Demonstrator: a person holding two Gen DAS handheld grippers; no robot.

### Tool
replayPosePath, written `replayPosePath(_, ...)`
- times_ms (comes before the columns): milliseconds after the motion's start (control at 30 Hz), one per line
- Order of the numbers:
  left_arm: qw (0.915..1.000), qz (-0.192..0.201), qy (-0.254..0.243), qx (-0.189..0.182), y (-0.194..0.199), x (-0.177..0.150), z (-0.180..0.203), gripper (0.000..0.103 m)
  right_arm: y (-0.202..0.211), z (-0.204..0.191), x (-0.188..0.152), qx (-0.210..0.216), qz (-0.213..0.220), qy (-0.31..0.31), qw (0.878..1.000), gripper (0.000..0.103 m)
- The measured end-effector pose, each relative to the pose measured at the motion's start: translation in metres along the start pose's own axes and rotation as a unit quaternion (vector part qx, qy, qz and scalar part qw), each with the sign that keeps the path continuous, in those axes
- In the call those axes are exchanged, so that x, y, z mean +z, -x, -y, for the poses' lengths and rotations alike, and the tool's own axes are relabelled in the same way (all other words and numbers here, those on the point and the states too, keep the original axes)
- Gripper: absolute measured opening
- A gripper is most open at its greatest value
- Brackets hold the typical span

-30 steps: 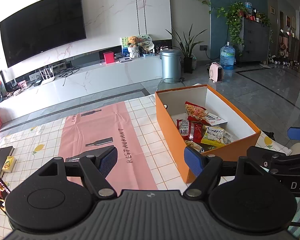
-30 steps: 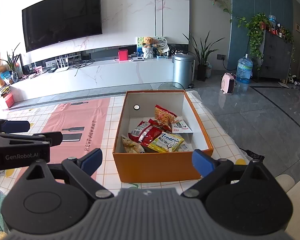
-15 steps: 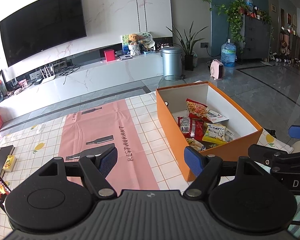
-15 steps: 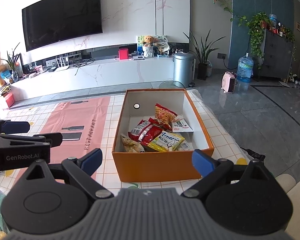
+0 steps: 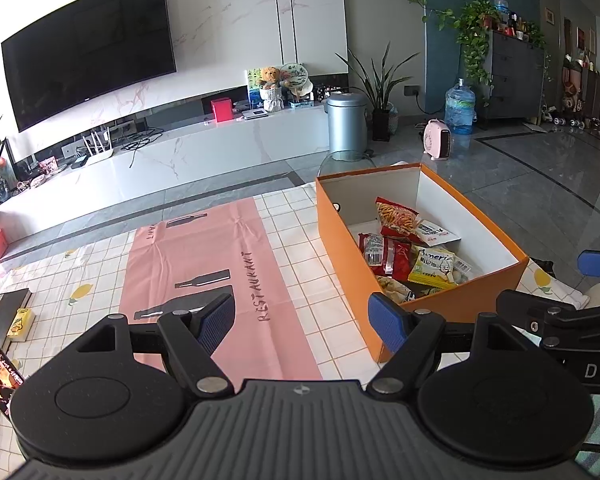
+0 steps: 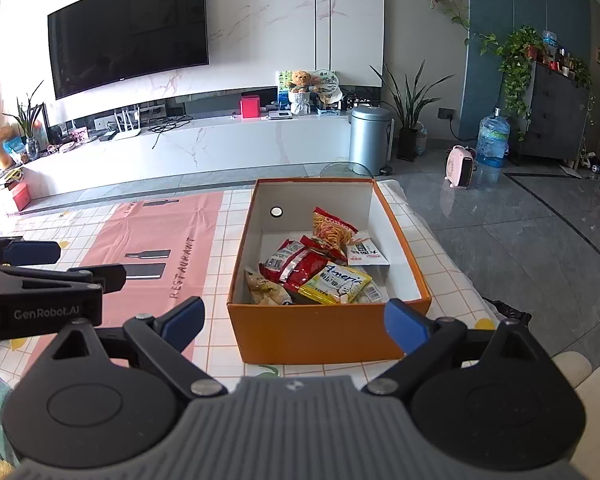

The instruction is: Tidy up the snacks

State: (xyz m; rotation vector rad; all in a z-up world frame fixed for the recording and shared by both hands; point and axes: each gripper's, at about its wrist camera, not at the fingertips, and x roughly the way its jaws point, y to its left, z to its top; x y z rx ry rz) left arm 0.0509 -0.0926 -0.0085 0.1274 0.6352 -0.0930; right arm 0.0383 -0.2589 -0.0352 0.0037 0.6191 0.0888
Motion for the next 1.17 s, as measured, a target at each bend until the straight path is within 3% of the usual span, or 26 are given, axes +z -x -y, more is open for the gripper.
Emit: replayPosePath(1167, 0.9999, 0.006, 0.010, 0.007, 0.0047, 0.0022, -0.0065, 0.089, 0.0004, -0.0046, 0.0015, 0.000, 0.001, 0.008, 1.000, 0.094)
